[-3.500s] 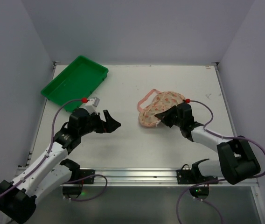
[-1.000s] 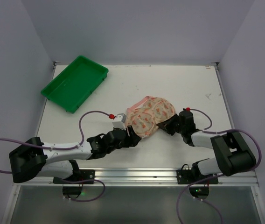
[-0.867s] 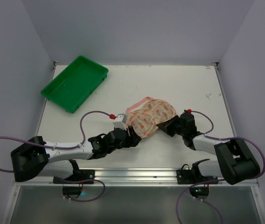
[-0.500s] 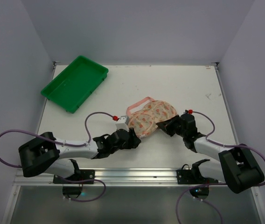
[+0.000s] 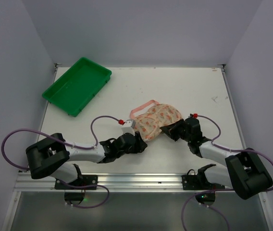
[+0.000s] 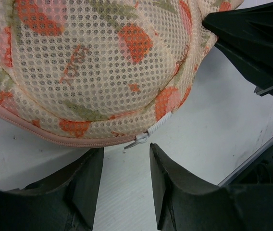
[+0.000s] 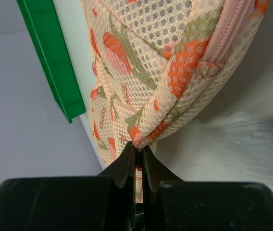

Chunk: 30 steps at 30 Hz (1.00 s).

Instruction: Unzip the laundry bag and remove the bra

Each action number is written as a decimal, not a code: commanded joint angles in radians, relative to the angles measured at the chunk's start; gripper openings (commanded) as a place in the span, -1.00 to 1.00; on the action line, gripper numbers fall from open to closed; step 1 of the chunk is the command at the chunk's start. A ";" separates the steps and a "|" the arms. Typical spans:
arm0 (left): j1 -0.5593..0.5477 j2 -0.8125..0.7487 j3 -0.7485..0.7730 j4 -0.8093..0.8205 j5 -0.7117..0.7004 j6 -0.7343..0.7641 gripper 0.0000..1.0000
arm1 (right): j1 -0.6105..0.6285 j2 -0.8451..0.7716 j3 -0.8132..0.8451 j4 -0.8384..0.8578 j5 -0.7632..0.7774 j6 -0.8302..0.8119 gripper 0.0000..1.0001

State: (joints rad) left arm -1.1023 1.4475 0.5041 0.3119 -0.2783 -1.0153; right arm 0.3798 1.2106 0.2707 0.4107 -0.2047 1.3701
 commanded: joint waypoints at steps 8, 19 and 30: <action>-0.007 0.042 0.025 0.156 -0.053 -0.071 -0.15 | 0.028 0.021 0.009 0.039 0.013 0.027 -1.00; -0.007 0.028 0.011 0.118 -0.096 -0.097 -0.52 | 0.031 0.026 0.007 0.042 0.010 0.026 -1.00; -0.004 -0.010 -0.006 0.006 -0.111 -0.094 -1.00 | 0.028 -0.014 0.021 -0.042 0.037 -0.026 -1.00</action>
State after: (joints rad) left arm -1.1023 1.4807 0.5045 0.3653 -0.3244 -1.1076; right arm 0.4049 1.2266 0.2707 0.4072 -0.1997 1.3754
